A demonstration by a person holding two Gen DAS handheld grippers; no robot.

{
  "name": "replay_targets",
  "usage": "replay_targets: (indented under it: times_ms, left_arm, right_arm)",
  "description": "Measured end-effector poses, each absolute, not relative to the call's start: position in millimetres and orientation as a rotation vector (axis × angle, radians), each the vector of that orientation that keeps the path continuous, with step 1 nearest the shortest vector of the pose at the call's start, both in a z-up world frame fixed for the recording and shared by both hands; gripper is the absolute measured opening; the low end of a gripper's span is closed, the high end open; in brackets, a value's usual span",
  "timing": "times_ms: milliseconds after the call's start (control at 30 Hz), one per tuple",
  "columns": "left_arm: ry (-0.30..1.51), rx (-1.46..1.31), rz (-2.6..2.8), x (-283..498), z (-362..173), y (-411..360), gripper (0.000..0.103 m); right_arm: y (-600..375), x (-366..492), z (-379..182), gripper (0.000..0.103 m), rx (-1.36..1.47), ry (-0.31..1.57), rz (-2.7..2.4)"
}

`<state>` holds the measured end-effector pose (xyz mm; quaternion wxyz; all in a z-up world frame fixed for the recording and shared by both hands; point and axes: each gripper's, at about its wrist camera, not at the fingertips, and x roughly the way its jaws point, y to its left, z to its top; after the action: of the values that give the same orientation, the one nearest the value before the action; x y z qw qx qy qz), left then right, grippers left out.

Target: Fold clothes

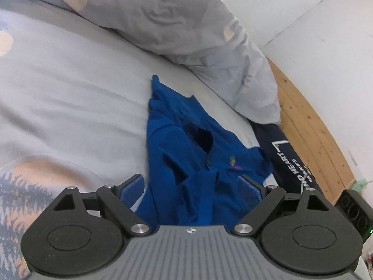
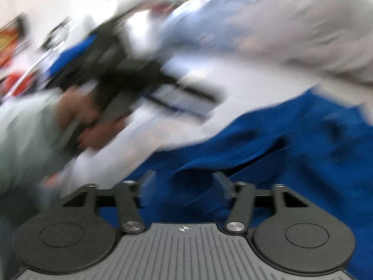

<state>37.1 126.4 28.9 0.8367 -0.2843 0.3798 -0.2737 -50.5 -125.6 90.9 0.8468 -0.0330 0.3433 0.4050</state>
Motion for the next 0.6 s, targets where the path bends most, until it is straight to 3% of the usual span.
replay_targets:
  times_ms: [133,233,433,533,600]
  left_arm:
    - [0.799,-0.601,-0.521,40,28,120,0.091]
    - [0.794,-0.562,-0.482,42,30,110,0.091]
    - [0.806,-0.519,-0.445,50,32,97,0.091]
    - [0.8,-0.501,-0.435,56,36,97,0.091]
    - [0.789,-0.49,-0.423,64,39,100,0.091]
  right_arm:
    - [-140,-36,92,0.063,-0.08,0.605,0.529]
    - [-142,-21,82,0.051,-0.059,0.618,0.441]
    - [-126,-3,60,0.047,-0.01,0.675,0.459]
    - [-113,-7,50,0.018,-0.078,0.705,0.458]
    - [-101,-14,48,0.01,-0.122,0.694,0.469]
